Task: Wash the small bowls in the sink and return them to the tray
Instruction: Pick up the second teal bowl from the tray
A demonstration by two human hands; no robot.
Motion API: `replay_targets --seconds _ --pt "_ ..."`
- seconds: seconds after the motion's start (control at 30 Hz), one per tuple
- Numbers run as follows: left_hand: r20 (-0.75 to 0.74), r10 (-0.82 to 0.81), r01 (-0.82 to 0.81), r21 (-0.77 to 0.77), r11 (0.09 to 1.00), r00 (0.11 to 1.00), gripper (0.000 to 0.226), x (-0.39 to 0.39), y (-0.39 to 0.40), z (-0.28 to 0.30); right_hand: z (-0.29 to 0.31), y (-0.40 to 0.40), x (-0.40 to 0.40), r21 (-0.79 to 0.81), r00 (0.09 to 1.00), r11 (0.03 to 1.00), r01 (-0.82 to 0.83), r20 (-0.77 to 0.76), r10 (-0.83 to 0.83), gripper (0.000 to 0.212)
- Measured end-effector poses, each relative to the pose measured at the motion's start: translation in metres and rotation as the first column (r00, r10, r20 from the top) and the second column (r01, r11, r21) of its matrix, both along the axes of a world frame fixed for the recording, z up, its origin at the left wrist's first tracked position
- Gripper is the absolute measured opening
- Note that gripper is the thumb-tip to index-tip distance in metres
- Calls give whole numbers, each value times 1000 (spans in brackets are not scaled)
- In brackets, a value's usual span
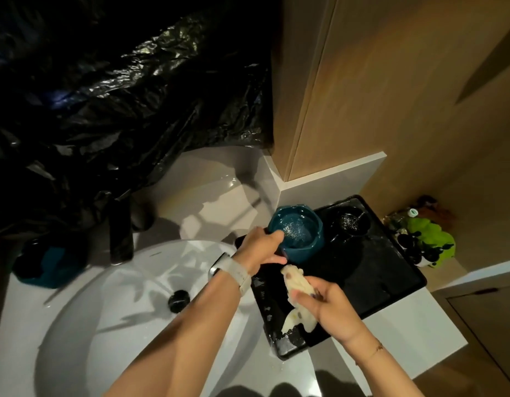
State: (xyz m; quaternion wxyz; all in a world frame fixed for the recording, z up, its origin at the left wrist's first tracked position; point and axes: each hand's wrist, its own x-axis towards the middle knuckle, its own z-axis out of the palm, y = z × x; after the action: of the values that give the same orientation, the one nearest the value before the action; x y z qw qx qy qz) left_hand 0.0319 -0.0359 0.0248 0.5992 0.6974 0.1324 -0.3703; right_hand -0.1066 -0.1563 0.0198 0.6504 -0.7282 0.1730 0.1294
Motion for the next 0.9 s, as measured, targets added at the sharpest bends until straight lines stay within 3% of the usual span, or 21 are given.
replay_targets --seconds 0.17,0.23,0.53,0.67,0.73,0.83,0.9 --pt "-110 175 -204 -378 903 978 24 -32 77 17 23 27 1 65 1000 998 -26 -14 26 9" --pt "-106 259 -279 -437 855 960 25 -41 112 13 28 44 2 82 1000 997 -6 -29 8 9" --pt "-28 454 -436 -332 836 891 22 -59 233 -23 22 134 34 31 999 999 23 -41 -22 5" --pt "-51 456 -443 -358 822 888 33 -61 262 -38 7 165 53 -108 997 991 -77 -25 74 6" --pt "-60 457 -448 -348 824 887 43 -59 272 -46 1 176 61 -64 985 984 -169 -38 167 3" --pt "-115 491 -502 -289 815 863 33 -53 278 -54 -2 189 72 68 973 973 -221 -50 224 10" --pt "-115 511 -523 -242 817 852 27 -51 280 -60 -9 192 77 -71 986 983 -167 -35 165 9"
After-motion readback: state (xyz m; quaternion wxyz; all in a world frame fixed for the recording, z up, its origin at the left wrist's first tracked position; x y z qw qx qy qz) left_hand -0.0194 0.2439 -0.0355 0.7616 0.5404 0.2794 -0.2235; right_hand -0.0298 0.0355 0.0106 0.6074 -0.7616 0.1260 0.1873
